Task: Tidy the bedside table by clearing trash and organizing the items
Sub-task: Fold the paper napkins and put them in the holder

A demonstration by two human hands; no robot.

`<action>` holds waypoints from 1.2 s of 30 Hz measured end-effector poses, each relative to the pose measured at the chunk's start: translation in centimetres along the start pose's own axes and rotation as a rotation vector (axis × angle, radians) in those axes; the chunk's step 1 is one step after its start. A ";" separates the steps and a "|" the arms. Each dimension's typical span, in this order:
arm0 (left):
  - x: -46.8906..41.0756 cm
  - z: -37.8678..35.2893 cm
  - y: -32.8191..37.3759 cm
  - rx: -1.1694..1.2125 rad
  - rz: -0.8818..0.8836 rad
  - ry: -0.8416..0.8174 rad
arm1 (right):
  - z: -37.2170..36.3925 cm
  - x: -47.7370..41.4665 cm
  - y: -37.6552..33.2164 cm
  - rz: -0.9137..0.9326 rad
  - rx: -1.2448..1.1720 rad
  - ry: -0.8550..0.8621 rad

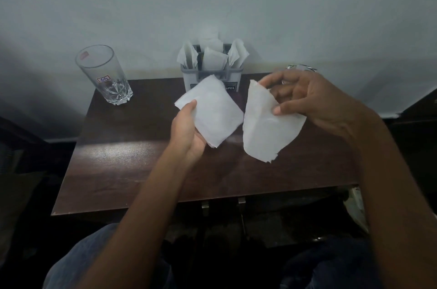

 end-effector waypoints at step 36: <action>2.1 -1.5 -0.6 -1.017 -0.440 -0.086 | -2.4 -2.8 4.0 -0.005 0.532 0.381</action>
Point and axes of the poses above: each hand's wrist, its own x-axis away from the middle knuckle, its own z-axis out of the back of the hand, y = z × x, the point moved 2 cm from there along -x, towards the middle knuckle, and after that the axes turned 6 degrees about z, right-handed, at the moved point
